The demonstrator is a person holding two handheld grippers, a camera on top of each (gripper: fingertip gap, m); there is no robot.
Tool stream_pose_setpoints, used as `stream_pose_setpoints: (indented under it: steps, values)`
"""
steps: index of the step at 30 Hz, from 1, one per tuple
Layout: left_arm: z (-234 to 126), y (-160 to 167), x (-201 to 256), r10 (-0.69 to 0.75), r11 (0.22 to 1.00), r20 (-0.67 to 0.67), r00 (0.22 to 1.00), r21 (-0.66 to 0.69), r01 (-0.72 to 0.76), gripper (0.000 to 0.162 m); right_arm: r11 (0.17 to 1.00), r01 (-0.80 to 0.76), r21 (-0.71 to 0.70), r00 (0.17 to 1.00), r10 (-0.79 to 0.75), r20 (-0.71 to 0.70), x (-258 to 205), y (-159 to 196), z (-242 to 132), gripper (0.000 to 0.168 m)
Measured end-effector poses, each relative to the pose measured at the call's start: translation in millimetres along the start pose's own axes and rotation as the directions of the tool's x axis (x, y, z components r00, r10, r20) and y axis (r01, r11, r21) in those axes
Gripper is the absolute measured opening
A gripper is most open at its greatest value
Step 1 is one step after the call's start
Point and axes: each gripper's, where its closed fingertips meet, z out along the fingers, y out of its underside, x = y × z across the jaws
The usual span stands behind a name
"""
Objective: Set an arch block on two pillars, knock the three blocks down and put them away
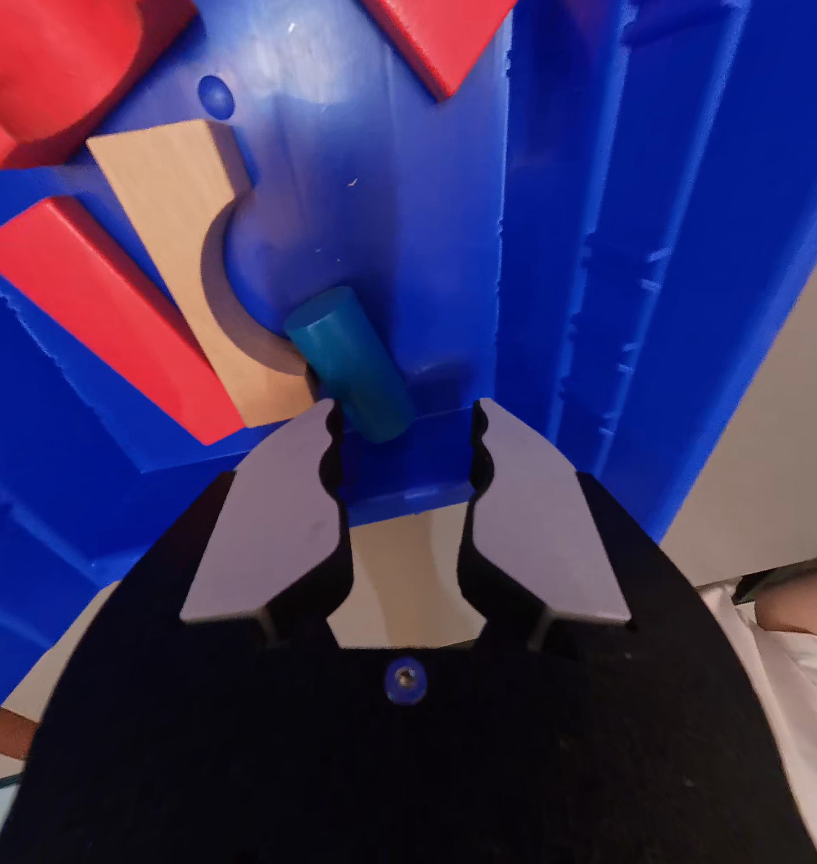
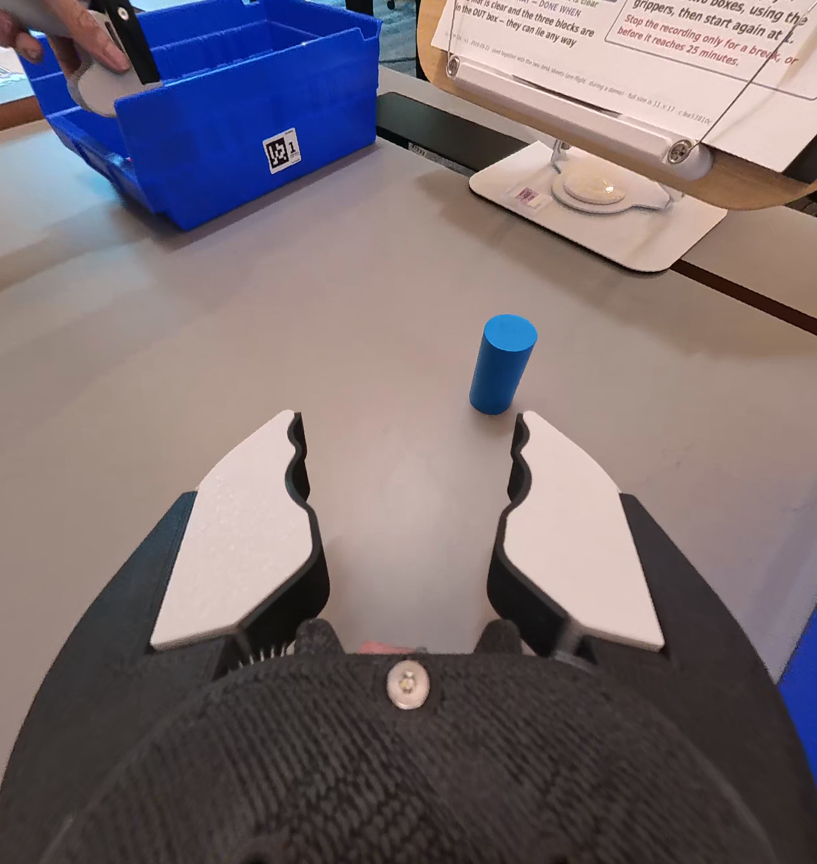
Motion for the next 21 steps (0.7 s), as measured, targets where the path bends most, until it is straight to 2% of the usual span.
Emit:
stream_pose_setpoints:
  steps: [8,16,21]
  values:
    - [2,-1,-13,-0.087,0.996,0.096,0.992,0.023,0.085,0.051,0.999,-0.025,0.024,0.999,0.024,0.024,0,-3,4,0.084]
    - [6,-6,-14,-0.025,0.999,0.257,0.966,-0.032,0.034,0.056,1.0,-0.018,0.0,0.999,0.018,0.039,-6,3,7,0.084]
    - [7,-8,-23,0.031,0.997,0.371,0.928,-0.08,-0.002,0.05,1.0,-0.016,-0.008,0.999,0.016,0.038,-8,4,5,0.083]
